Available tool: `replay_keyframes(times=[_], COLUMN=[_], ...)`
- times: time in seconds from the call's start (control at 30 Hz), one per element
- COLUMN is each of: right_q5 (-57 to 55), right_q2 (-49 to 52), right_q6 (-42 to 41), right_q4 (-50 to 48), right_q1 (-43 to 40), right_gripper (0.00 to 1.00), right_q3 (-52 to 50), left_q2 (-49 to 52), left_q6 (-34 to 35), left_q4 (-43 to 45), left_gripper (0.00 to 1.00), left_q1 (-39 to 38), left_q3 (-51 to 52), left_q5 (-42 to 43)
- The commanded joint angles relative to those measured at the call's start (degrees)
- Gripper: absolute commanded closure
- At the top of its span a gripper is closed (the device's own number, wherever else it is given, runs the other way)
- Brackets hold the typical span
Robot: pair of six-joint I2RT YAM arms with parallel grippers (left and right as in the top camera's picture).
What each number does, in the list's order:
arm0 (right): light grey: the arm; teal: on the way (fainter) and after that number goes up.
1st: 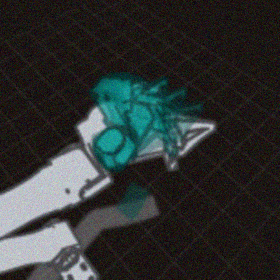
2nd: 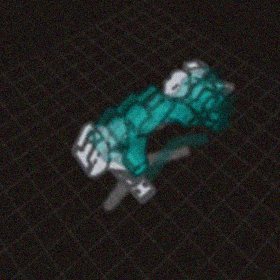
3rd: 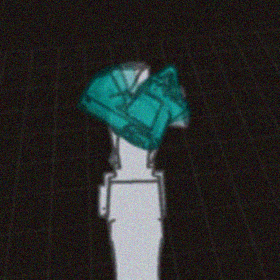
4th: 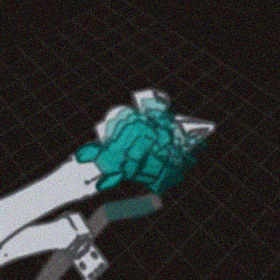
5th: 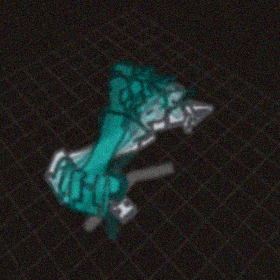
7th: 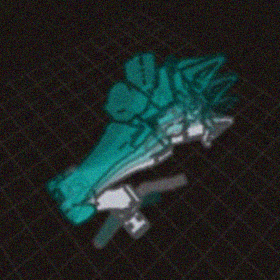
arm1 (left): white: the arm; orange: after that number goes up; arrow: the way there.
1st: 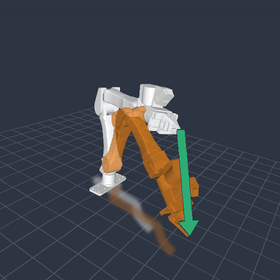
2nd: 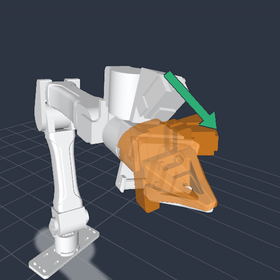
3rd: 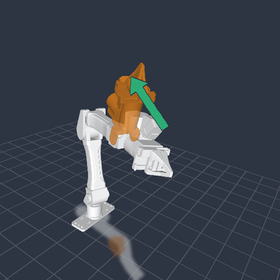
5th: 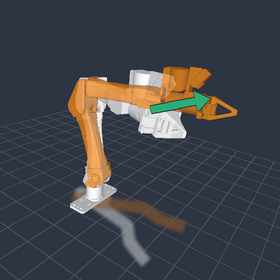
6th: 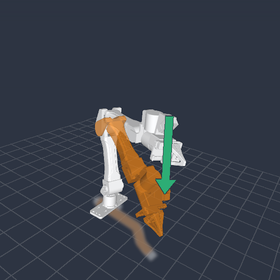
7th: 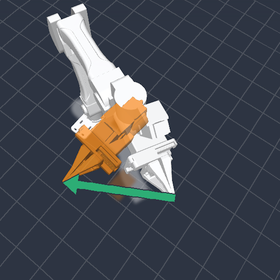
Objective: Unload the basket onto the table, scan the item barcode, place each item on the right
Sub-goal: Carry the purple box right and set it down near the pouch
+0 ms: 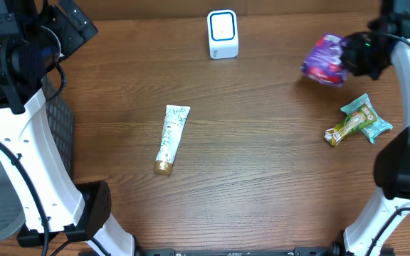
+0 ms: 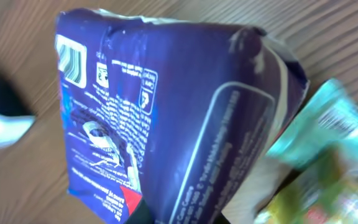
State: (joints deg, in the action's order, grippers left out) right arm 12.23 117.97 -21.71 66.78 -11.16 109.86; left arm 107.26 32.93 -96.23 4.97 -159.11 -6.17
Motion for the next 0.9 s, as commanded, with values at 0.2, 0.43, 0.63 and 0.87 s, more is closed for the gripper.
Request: replay_keyframes(times=[0.2, 0.43, 0.63, 0.87], right_q5=[-3.69, -5.29, 1.18, 10.51], right_q2=[0.02, -0.15, -3.37, -10.60], right_q6=[-0.59, -0.79, 6.25, 7.21], right_q4=[-11.87, -7.19, -3.76, 2.01], right_q1=[-5.81, -8.55, -8.39, -4.15], right_gripper=[0.95, 0.81, 0.00, 0.00], right_q3=[-17.73, -17.88, -13.66, -6.69], left_q2=[-0.11, -0.13, -0.11, -0.11], left_q6=[0.50, 0.50, 0.48, 0.50], left_q4=[0.00, 0.00, 0.00, 0.00], left_gripper=[0.00, 0.00, 0.00, 0.00], left_q1=[-0.15, -0.15, -0.15, -0.15], left_q3=[-0.09, -0.09, -0.09, -0.09], left_q5=[0.09, 0.09, 0.09, 0.09])
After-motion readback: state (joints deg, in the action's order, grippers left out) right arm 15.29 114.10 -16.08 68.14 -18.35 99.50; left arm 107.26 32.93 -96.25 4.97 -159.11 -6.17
